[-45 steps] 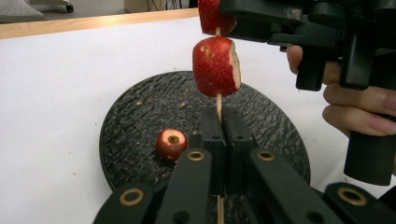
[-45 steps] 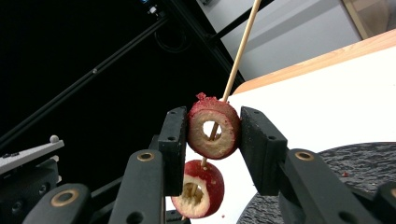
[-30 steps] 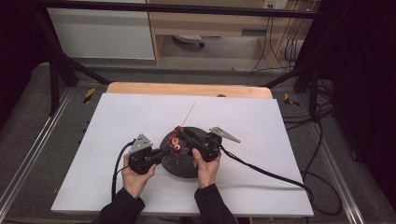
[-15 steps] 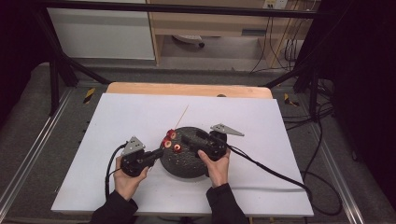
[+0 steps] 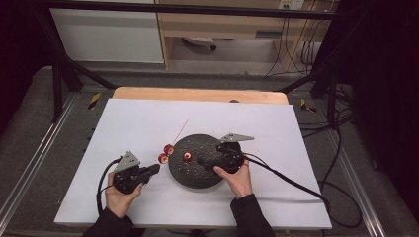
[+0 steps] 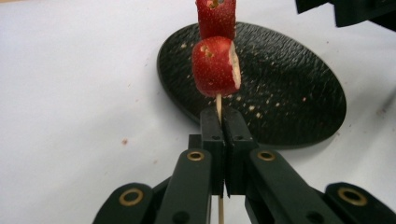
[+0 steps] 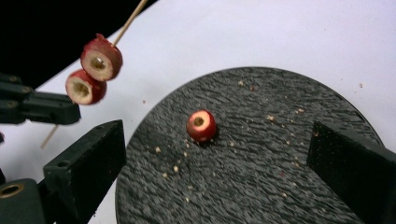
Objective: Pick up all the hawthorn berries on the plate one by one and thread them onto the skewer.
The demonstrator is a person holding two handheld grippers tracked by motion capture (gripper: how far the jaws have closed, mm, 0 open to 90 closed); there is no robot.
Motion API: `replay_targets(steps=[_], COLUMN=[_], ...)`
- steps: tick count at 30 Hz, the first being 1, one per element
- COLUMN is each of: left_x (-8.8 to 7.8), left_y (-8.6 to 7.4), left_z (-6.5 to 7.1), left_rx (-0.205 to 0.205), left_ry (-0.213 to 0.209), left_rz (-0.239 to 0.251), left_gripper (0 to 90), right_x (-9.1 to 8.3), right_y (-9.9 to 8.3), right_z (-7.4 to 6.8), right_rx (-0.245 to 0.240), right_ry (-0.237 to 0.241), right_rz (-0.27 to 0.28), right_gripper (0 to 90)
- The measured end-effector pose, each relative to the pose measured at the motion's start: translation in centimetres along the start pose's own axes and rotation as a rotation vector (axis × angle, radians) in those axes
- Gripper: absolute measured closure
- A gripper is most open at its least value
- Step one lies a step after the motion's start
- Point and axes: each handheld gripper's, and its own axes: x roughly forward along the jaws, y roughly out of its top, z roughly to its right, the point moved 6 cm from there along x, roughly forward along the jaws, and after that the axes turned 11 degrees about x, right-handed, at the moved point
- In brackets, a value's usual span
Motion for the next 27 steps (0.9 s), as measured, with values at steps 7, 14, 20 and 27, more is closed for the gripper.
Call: replay_targets(steps=[7, 14, 20, 27], left_x=[-0.9, -1.9, -2.4, -2.8], left_y=[-2.0, -3.3, -4.1, -4.4], left_z=[-0.5, -0.9, -0.9, -1.3], left_rx=[-0.007, -0.017, -0.015, -0.032], left_ry=[-0.006, 0.000, -0.011, -0.008], left_rz=[-0.025, -0.031, -0.043, -0.041], left_gripper=[88.2, 88.1, 88.1, 88.2], right_x=[-0.3, 0.0, 0.7, 1.9], right_y=[-0.3, -0.3, 0.0, 0.8], right_z=[0.3, 0.3, -0.3, -1.2], right_rx=[-0.043, -0.063, -0.071, -0.112], right_ry=[-0.030, -0.052, -0.073, -0.090], right_rz=[-0.069, -0.125, -0.182, -0.241], right_gripper=[4.7, 4.7, 5.1, 5.8])
